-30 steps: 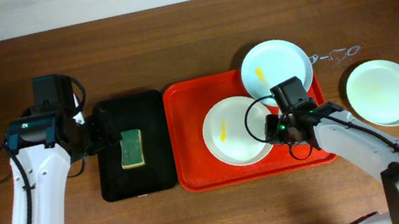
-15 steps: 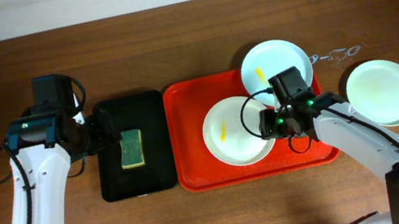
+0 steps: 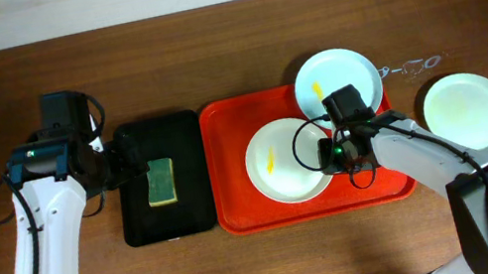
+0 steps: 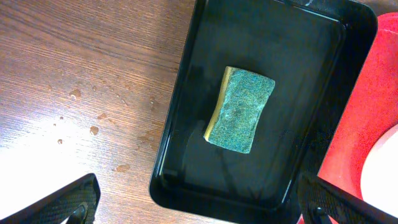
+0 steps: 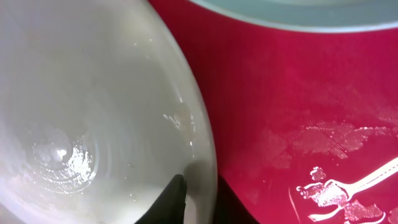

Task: Clean dirty plates on tray and stack at the side
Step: 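Hold the white plate rim with the right gripper near tray center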

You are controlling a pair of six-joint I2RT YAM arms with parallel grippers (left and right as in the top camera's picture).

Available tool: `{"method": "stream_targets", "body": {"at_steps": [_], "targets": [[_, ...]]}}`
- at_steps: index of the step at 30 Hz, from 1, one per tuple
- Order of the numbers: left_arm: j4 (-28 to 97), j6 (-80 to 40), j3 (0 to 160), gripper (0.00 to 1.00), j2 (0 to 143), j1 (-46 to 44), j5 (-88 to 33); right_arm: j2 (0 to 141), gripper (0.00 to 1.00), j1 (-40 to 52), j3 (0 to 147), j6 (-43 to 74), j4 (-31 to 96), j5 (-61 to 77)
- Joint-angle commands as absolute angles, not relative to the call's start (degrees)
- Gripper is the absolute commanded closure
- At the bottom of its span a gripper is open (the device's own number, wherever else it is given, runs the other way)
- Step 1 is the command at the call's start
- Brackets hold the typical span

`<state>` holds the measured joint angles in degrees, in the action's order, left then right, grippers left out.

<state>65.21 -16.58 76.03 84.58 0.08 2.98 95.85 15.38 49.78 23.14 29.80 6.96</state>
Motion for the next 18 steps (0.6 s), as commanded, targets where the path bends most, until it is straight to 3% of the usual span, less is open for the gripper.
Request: {"method": "stream_targets", "body": {"at_steps": [1, 5, 7, 14, 18], "targets": [[65.25, -17.32, 76.97, 0.01, 83.83, 0.23, 2.59, 96.9, 0.89, 15.68, 50.13, 22.94, 30.0, 7.27], [65.89, -15.59, 77.03, 0.01, 83.77, 0.23, 4.51, 96.9, 0.87, 15.68, 50.13, 22.94, 30.2, 7.29], [65.87, -15.59, 77.03, 0.01, 83.77, 0.23, 4.49, 96.9, 0.8, 15.68, 50.13, 22.92, 30.24, 7.25], [65.87, -15.62, 77.01, 0.01, 83.77, 0.23, 4.49, 96.88, 0.85, 15.68, 50.24, 22.92, 30.22, 6.83], [65.87, -15.62, 77.01, 0.01, 83.77, 0.23, 4.49, 96.79, 0.71, 14.98, 52.93, 22.92, 33.45, 6.63]]}}
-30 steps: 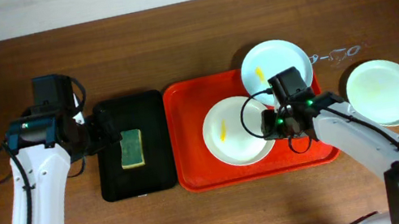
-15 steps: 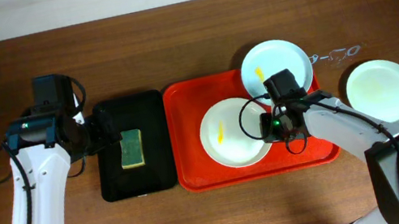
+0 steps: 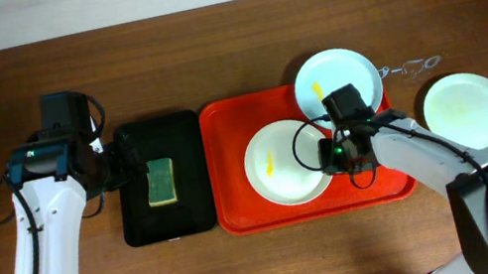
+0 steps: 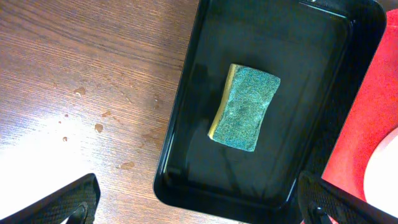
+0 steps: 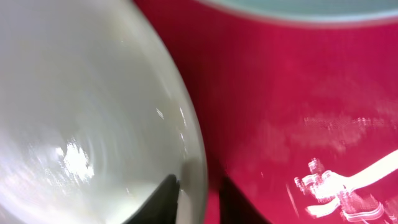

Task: Clean dirty plates on tray and stack at the side
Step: 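Hold the white plate rim with the right gripper near tray center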

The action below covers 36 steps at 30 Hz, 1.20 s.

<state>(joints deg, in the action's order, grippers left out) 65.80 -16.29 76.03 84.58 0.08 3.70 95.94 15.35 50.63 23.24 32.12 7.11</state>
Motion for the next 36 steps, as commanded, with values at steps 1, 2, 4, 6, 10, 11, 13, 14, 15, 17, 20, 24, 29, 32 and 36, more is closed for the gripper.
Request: {"method": "stream_targets", "body": {"at_steps": [1, 2, 4, 6, 10, 11, 13, 14, 15, 17, 20, 24, 29, 32, 36], "targets": [[65.87, -15.62, 77.01, 0.01, 83.77, 0.23, 4.49, 96.79, 0.69, 14.66, 53.63, 22.9, 34.76, 6.68], [65.87, -15.62, 77.01, 0.01, 83.77, 0.23, 4.49, 96.79, 0.61, 14.5, 53.69, 22.9, 35.07, 6.87], [65.87, -15.62, 77.01, 0.01, 83.77, 0.23, 4.49, 96.79, 0.01, 14.48, 53.69, 22.9, 35.14, 6.92], [65.87, -15.62, 77.01, 0.01, 83.77, 0.23, 4.49, 96.79, 0.09, 14.48, 53.69, 22.7, 34.87, 6.94], [65.84, -15.62, 77.01, 0.01, 83.77, 0.23, 4.49, 96.79, 0.64, 14.48, 53.69, 22.7, 34.04, 6.98], [65.84, -15.62, 77.01, 0.01, 83.77, 0.23, 4.49, 96.79, 0.43, 14.5, 53.69, 22.7, 33.82, 7.42], [65.82, -15.62, 77.01, 0.01, 83.77, 0.23, 4.36, 96.79, 0.2, 14.5, 53.69, 21.12, 33.43, 9.52], [65.65, -15.62, 77.01, 0.01, 83.77, 0.23, 4.32, 96.79, 0.01, 14.5, 53.69, 19.7, 33.26, 11.03], [65.39, -15.64, 77.01, 0.01, 83.77, 0.23, 4.32, 96.79, 0.01, 14.48, 53.69, 19.73, 33.26, 11.25], [65.41, -15.62, 77.01, 0.01, 83.77, 0.23, 4.32, 96.79, 0.02, 14.5, 53.69, 19.73, 32.97, 11.42], [65.41, -15.62, 77.01, 0.01, 83.77, 0.23, 4.32, 96.79, 0.04, 14.5, 53.69, 19.7, 33.01, 11.35], [65.41, -15.62, 77.01, 0.01, 83.77, 0.23, 4.32, 96.79, 0.68, 14.48, 53.69, 19.77, 33.06, 7.44], [65.41, -15.86, 77.01, 0.01, 83.77, 0.23, 4.05, 96.79, 0.89, 14.48, 53.71, 22.44, 32.58, 6.98], [65.41, -15.86, 77.01, 0.01, 83.77, 0.23, 3.86, 96.79, 0.89, 14.5, 54.59, 23.66, 32.86, 6.85], [65.39, -15.86, 77.01, 0.01, 83.77, 0.23, 3.86, 96.79, 0.88, 14.5, 54.7, 24.88, 33.43, 6.76]]}}
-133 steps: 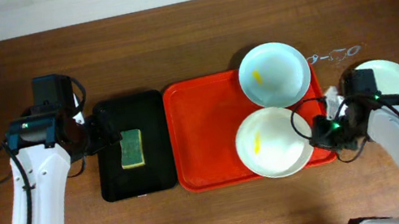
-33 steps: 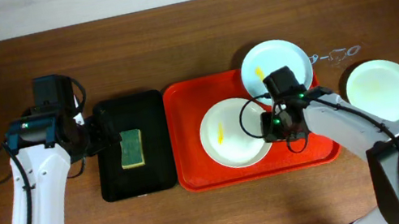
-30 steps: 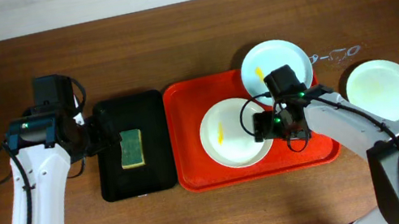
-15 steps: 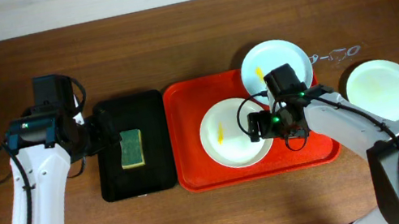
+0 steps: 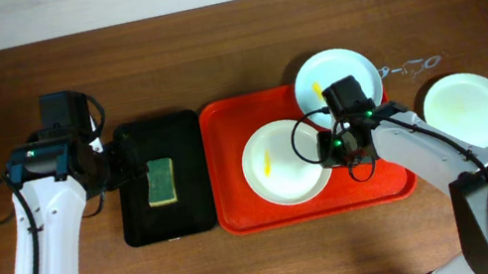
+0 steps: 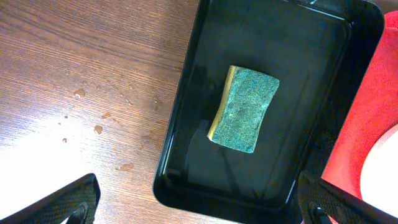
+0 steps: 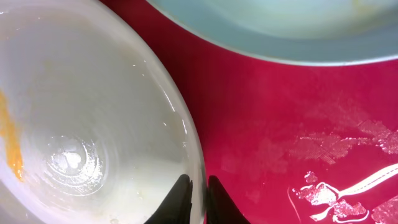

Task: Clean dirty plates on tray and stack at the side
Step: 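Hold the white plate rim with the right gripper near tray center, then reach the left gripper to the sponge on the black tray and grasp it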

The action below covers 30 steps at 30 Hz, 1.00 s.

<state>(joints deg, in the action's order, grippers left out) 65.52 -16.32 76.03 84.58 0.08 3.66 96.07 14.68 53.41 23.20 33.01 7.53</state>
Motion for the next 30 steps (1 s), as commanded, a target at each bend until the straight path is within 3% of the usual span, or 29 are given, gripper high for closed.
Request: {"method": "stream_targets", "body": {"at_steps": [1, 15, 18, 24, 30], "targets": [[65.41, -15.86, 77.01, 0.01, 83.77, 0.23, 3.88, 96.79, 0.87, 14.61, 54.7, 26.04, 33.65, 6.79], [65.21, -15.86, 76.99, 0.01, 83.77, 0.23, 3.88, 96.86, 0.89, 17.41, 54.65, 29.26, 35.66, 2.48], [65.19, -15.86, 76.99, 0.01, 83.77, 0.23, 3.88, 96.86, 0.96, 17.41, 54.65, 29.26, 35.88, 2.48], [66.74, -15.59, 76.2, 0.01, 84.38, -0.01, 0.38, 96.86, 0.96, 17.41, 54.65, 29.45, 36.88, 2.46], [64.07, -5.02, 74.98, 0.01, 90.67, -5.48, -5.56, 96.86, 0.96, 17.41, 54.65, 29.43, 37.12, 2.46]]}}
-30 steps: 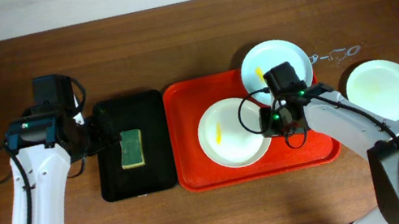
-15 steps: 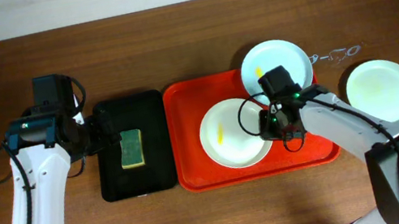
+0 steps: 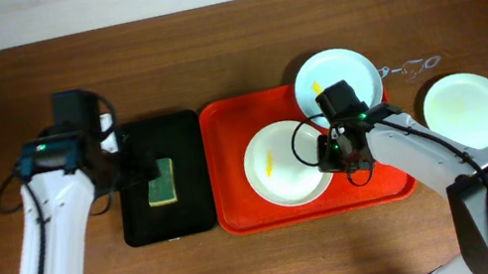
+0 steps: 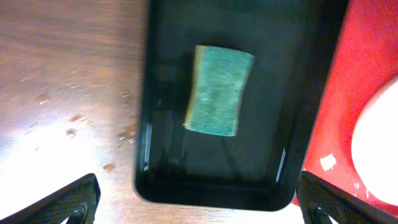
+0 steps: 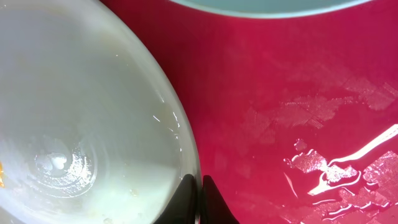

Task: Clean dirty plates on tray and stack at the side
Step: 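Reach the left gripper to the sponge on the black tray and grasp it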

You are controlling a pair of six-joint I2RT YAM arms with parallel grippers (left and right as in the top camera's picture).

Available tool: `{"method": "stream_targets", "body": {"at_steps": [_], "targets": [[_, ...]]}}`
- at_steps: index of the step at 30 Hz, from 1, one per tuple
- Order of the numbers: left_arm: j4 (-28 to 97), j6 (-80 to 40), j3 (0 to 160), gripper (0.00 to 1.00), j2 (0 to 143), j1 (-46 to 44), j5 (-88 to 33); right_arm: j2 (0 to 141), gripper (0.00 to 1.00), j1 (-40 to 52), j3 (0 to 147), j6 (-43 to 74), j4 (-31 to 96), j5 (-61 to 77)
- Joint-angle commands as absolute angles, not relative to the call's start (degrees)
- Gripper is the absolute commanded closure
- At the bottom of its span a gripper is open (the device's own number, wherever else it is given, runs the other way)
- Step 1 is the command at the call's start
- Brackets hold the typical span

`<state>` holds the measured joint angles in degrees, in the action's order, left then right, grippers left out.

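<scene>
A white plate (image 3: 279,166) with a yellow smear lies on the red tray (image 3: 237,214). My right gripper (image 3: 330,154) is at its right rim. In the right wrist view the gripper (image 5: 198,200) is shut on that rim, one finger on the plate (image 5: 81,112) and one over the tray (image 5: 280,93). A second smeared plate (image 3: 339,75) sits on the tray's back right corner. The green sponge (image 3: 161,182) lies in a black tray (image 3: 140,231). My left gripper (image 3: 133,167) hangs open above the sponge (image 4: 219,98), fingers (image 4: 65,204) wide apart.
One white plate (image 3: 468,112) lies on the wooden table to the right of the red tray. The black tray (image 4: 161,186) stands close against the red tray's left edge. Water drops mark the wood (image 4: 74,118) left of the black tray.
My left arm has moved right, so it is now over the black tray instead of beside its left edge. The right gripper's jaws have closed from a narrow gap to shut on the plate rim.
At first one right fingertip showed at the smeared plate's rim, and the left gripper hung open left of the black tray. The right jaws then stood either side of the rim, narrowed, and are now shut on it. The left arm stayed put until this moment.
</scene>
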<state>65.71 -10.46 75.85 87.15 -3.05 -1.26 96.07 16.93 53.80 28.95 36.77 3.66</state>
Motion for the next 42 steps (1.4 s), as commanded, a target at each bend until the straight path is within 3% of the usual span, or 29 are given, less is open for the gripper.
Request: {"method": "stream_targets", "body": {"at_steps": [1, 10, 12, 13, 15, 18, 34, 36, 39, 42], "targets": [[63.11, -5.06, 74.98, 0.01, 92.12, -6.48, -5.63, 96.86, 0.96, 17.41, 54.65, 29.41, 37.26, 2.46], [57.93, -2.94, 74.83, 0.0, 96.92, -7.49, -5.58, 96.86, 0.96, 17.41, 54.65, 29.41, 37.3, 2.28], [57.67, -2.92, 74.83, 0.46, 98.52, -7.46, -3.9, 96.86, 0.96, 17.41, 54.65, 29.19, 37.3, 2.26], [57.67, -2.94, 74.83, 0.54, 99.33, -7.46, -1.98, 96.86, 0.96, 17.41, 54.65, 29.19, 37.3, 2.28], [57.67, -2.96, 74.65, 0.45, 101.16, -7.51, -0.84, 96.86, 0.96, 17.41, 54.65, 29.19, 37.32, 2.26], [57.36, -2.98, 74.54, 0.39, 104.38, -7.51, -0.84, 96.86, 0.96, 17.41, 54.65, 29.19, 37.3, 2.28], [53.56, -2.96, 73.91, 0.42, 113.38, -7.51, 0.89, 96.86, 0.96, 17.41, 54.65, 29.19, 37.32, 2.28], [53.56, -2.96, 73.91, 0.47, 113.47, -7.51, 0.89, 96.86, 0.96, 17.41, 54.65, 29.19, 37.3, 2.28], [53.58, -2.96, 73.91, 0.66, 113.47, -7.51, 0.86, 96.86, 0.96, 17.41, 54.65, 29.19, 37.32, 2.28], [53.58, -3.09, 73.91, 0.74, 113.47, -7.51, 0.84, 96.86, 0.96, 17.41, 54.65, 29.17, 37.34, 2.26]]}}
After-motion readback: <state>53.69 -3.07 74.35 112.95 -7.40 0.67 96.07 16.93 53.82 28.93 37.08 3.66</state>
